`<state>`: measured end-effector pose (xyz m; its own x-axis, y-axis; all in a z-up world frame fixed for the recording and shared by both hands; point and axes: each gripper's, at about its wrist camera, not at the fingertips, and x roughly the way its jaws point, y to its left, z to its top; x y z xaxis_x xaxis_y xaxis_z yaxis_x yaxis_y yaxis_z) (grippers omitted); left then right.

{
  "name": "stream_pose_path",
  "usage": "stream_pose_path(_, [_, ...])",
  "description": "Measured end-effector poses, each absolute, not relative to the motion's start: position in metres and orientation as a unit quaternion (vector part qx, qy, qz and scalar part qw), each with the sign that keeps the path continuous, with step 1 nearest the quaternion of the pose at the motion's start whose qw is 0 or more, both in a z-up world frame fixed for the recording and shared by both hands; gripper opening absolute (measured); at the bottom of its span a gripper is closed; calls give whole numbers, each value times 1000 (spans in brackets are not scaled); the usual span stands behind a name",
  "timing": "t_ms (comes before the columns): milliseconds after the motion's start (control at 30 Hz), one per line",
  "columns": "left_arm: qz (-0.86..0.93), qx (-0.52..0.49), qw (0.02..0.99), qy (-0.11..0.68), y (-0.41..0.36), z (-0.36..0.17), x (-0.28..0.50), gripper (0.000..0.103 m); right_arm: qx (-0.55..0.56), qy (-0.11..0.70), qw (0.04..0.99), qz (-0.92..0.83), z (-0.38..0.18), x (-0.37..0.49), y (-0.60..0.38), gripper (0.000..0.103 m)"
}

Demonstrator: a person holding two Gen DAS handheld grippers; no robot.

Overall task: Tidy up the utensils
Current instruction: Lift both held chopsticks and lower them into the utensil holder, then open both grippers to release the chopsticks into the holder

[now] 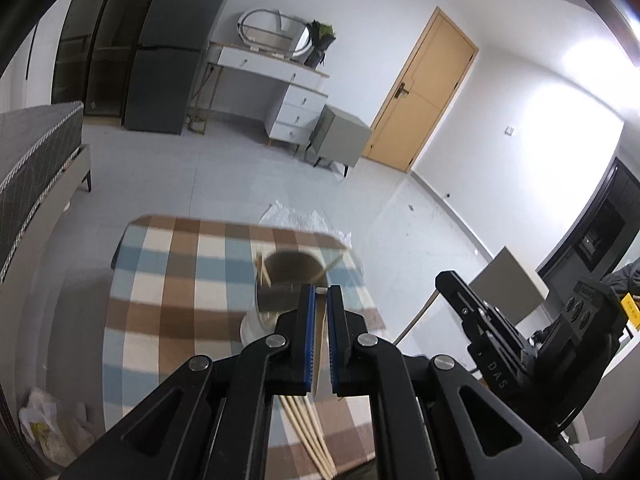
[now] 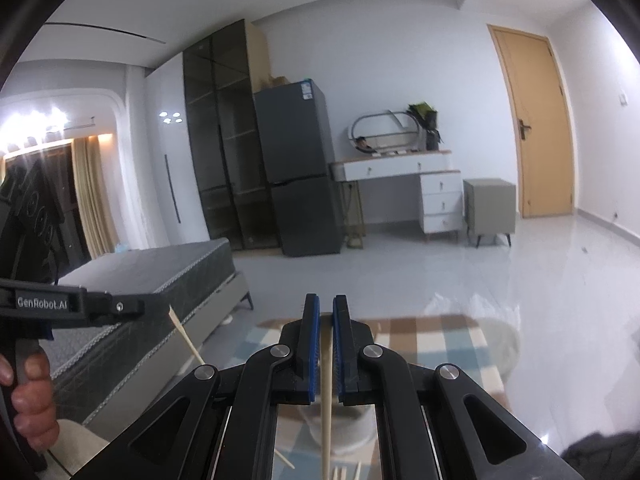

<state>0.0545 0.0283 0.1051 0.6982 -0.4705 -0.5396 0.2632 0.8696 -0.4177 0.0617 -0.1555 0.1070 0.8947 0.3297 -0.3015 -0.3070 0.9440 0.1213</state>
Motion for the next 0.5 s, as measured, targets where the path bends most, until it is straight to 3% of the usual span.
stream_pose_path(500, [-205,-207,909,298,47,122,140,1,-32,101,974,199,144,139,-115,6])
